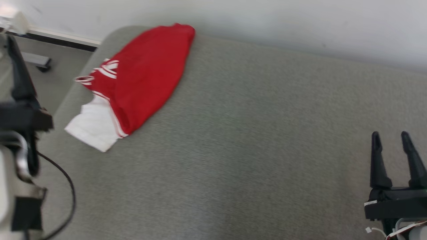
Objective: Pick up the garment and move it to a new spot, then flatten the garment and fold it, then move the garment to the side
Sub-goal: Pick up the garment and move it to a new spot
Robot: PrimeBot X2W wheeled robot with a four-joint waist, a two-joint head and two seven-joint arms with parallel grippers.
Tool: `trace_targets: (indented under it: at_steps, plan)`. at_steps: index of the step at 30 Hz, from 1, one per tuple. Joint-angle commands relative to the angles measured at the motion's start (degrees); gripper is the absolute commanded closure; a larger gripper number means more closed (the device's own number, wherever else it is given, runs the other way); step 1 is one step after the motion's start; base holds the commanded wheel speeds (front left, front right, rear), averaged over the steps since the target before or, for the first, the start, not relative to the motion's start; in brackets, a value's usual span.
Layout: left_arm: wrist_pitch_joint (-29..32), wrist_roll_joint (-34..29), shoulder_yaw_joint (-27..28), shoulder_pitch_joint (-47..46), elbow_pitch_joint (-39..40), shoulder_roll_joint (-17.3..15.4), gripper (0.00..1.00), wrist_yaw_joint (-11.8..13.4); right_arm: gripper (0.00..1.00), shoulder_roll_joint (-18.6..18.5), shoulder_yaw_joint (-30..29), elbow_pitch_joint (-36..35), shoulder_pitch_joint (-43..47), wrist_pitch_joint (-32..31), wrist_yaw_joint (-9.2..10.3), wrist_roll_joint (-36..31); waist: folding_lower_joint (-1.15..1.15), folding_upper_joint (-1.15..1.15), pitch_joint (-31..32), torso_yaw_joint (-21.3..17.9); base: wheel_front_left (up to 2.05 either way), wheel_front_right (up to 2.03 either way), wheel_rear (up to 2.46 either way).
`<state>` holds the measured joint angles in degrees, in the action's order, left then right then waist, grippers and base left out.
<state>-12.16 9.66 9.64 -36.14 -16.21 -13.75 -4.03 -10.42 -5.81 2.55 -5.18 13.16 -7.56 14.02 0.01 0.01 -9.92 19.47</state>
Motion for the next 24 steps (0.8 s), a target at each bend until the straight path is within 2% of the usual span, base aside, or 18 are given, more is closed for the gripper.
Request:
trace_targets:
  at_steps: [1, 4, 9, 15, 24]
  plan:
    - [0.5, -0.1, 0.2, -3.7, -0.5, -1.3, 0.00, -0.1, 0.00, -0.1, -1.1, -1.0, -1.0, 0.4, 0.13, 0.0, -0.01, -0.01, -13.0, -13.2, 0.00, 0.00, 0.00]
    - [2.4, 0.6, 1.4, -8.8, -2.6, -4.8, 0.00, -0.4, 0.00, 0.6, -2.5, -2.1, -1.2, 0.5, 0.14, 0.3, -0.01, -0.01, -16.0, -16.8, 0.00, 0.00, 0.00]
    - [5.6, 2.0, 2.5, -14.7, -8.5, -9.0, 0.00, -0.9, 0.00, 1.4, -4.9, -3.6, -1.2, 1.1, 0.13, 0.7, -0.01, -0.01, -19.1, -20.5, 0.00, 0.00, 0.00]
    - [9.4, 3.4, 3.4, -17.2, -14.3, -12.4, 0.00, -1.8, 0.00, 1.6, -5.9, -5.1, -1.9, 1.4, 0.13, 0.7, -0.01, -0.01, -20.6, -22.6, 0.00, 0.00, 0.00]
    - [20.7, 5.8, 0.4, -19.6, -26.3, -15.6, 0.00, -3.0, 0.00, 1.4, -5.8, -6.2, -2.8, 1.2, 0.13, 0.0, -0.01, -0.01, -21.2, -22.9, 0.00, 0.00, 0.00]
